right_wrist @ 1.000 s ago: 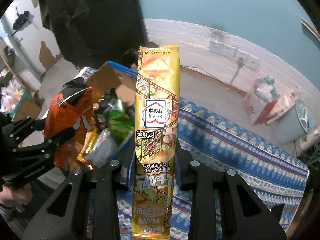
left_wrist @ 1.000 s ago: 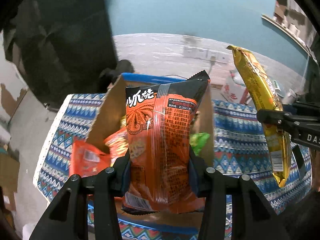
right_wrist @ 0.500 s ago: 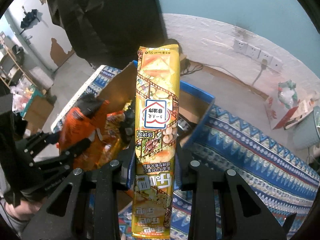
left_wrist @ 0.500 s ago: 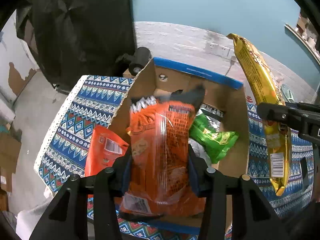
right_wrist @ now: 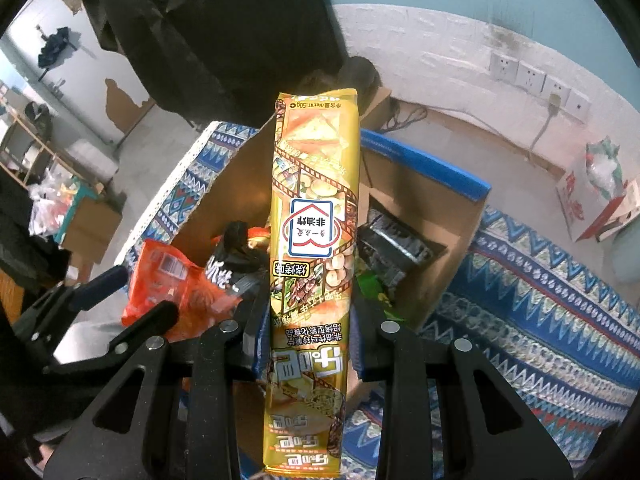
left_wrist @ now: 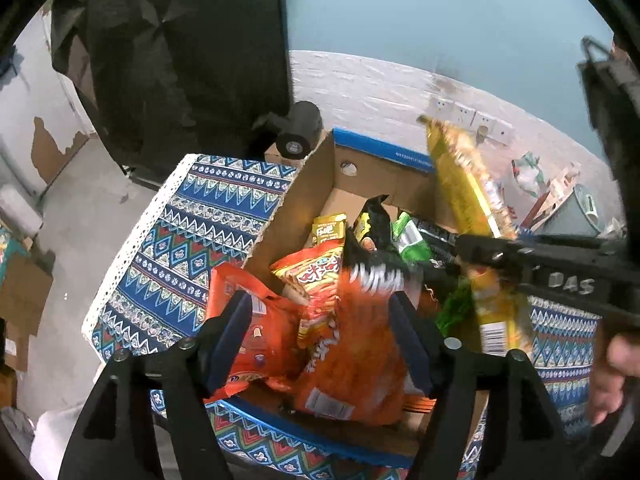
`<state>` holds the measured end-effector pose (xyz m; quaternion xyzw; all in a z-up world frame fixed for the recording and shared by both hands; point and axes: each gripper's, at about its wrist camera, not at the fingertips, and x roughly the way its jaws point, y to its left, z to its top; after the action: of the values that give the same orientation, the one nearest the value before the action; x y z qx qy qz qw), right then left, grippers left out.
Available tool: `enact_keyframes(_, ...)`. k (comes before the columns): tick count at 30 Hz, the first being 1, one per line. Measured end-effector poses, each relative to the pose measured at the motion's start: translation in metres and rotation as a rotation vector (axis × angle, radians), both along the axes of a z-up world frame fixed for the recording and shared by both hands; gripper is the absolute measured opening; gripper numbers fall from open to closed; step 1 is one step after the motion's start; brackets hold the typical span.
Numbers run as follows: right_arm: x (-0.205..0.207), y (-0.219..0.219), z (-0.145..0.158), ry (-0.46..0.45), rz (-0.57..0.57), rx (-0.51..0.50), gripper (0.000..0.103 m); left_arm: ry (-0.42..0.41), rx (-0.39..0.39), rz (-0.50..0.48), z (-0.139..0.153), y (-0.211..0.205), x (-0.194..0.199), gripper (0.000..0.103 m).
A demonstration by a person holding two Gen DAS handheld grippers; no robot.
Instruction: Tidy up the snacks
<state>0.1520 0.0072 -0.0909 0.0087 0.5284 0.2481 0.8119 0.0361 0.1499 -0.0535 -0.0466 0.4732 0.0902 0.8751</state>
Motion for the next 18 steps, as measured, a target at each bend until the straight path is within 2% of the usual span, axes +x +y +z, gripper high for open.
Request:
enact_keyframes(11, 0.009, -0.002, -0.004, 0.03, -0.029, 0.048, 0.043, 0.003, 0.003, -0.001, 0.006, -0.001, -0.003, 0.076)
enact_keyframes(14, 0.007, -0.006, 0.004, 0.015, -0.038, 0.056, 0.051, -0.006, 0.004, -0.009, 0.01, -0.005, -0.005, 0.08)
enact_keyframes(16, 0.003, -0.01, 0.011, -0.004, -0.04, 0.052, 0.061, -0.009, 0.013, -0.017, 0.013, -0.008, -0.007, 0.08)
enact_keyframes(18, -0.001, -0.014, 0.018, -0.024, -0.047, 0.045, 0.066, -0.009, 0.022, -0.026, 0.016, -0.011, -0.008, 0.08)
